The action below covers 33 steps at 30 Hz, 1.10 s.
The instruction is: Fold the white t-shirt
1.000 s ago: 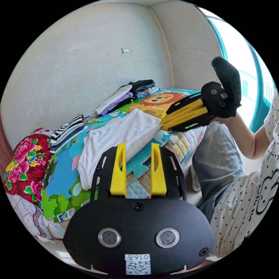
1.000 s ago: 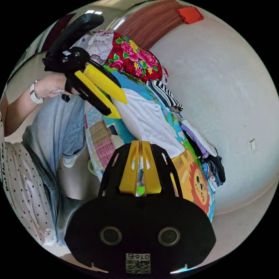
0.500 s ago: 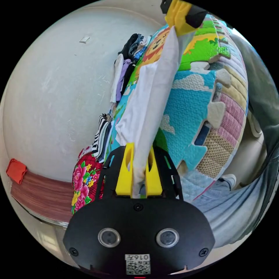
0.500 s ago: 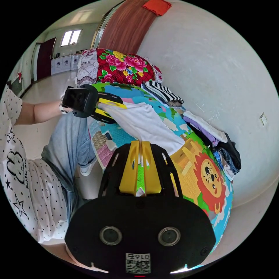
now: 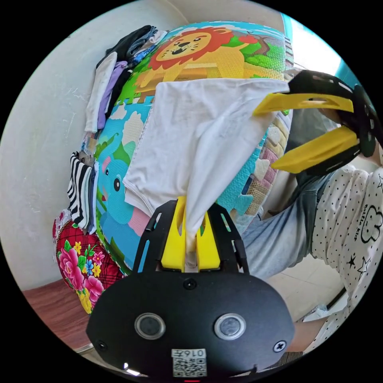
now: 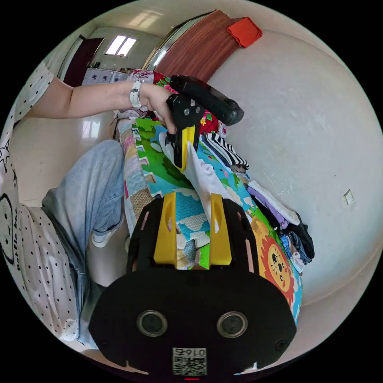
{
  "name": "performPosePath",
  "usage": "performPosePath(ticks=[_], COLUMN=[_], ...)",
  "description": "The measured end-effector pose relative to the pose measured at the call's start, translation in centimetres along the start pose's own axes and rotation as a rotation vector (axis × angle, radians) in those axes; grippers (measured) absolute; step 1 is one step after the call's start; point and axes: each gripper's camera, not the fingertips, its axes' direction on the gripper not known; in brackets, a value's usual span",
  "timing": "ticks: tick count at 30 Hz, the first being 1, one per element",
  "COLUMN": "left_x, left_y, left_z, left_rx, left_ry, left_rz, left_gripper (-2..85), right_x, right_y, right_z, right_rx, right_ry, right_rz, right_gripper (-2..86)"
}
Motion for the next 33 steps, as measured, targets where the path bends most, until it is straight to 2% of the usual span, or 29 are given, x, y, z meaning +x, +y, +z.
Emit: performPosePath(ticks=[7, 15, 18, 26, 30, 33], left_x=[2.8, 9.7, 11.1, 9.2, 8.6, 7.5], left_y=[1.3, 3.6, 4.0, 6.2, 7.2, 7.3], left_z=[-1.8, 0.4, 1.7, 3.7, 5.6, 6.2], left_rx=[0.056, 0.118, 0.104, 0.08, 0.073, 0.062], left_ry=[-0.235, -0.65, -0.74, -0.722, -0.79, -0.738], left_rz=[-0.061, -0.046, -0.017, -0.04, 0.022, 0.02], left_gripper=[-0.7, 0.9, 2.7, 7.6, 5.6, 0.6], right_x=[-3.2, -3.4, -3.5, -3.3, -2.1, -1.9], right_y=[-2.3, 0.3, 0.4, -0.2, -0.7, -0.6], right_z=[6.1, 5.3, 5.1, 4.8, 4.3, 4.6], right_rx=[-0.383, -0.363, -0.343, -0.289, -0.254, -0.221], right_ry=[0.317, 0.378, 0.383, 0.357, 0.276, 0.31], right_rz=[-0.213, -0.338, -0.358, -0.428, -0.409, -0.435], right_gripper=[8.1, 7.3, 5.2, 1.8, 1.4, 1.6])
